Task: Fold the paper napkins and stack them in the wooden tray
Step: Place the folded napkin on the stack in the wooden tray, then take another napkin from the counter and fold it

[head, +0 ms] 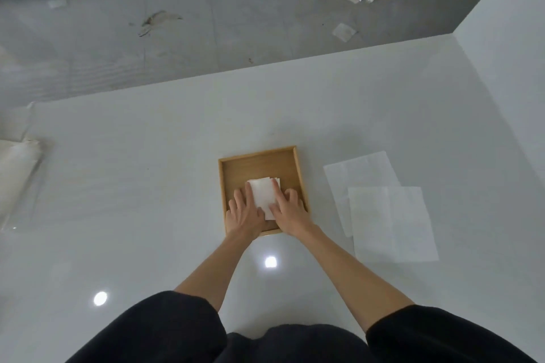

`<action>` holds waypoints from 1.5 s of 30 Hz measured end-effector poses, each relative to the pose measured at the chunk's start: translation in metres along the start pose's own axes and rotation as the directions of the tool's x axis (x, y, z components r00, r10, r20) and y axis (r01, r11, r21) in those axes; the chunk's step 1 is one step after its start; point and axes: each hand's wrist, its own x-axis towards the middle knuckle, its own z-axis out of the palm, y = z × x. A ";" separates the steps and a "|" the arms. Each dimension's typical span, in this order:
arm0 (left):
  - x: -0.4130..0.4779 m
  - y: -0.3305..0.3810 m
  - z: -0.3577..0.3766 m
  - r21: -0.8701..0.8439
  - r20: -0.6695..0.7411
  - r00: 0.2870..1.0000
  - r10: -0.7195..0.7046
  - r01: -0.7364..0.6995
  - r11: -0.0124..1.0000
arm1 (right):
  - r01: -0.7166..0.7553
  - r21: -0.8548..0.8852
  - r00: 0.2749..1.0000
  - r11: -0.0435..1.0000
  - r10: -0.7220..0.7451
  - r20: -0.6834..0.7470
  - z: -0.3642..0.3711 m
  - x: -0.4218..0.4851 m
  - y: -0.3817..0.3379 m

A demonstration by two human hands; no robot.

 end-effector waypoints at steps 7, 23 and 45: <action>-0.016 0.079 -0.005 0.099 -0.099 0.962 0.255 -0.246 0.964 | -0.129 0.565 0.936 0.815 0.288 -0.201 -0.041 -0.082 0.096; 0.017 0.331 0.072 0.251 0.055 0.901 0.430 -0.429 0.868 | -0.499 0.866 0.475 0.006 0.838 0.268 -0.050 -0.114 0.280; -0.051 0.311 0.035 -0.174 -0.118 0.894 0.432 -0.447 0.878 | -0.180 0.829 0.832 0.529 0.531 -0.158 -0.130 -0.189 0.292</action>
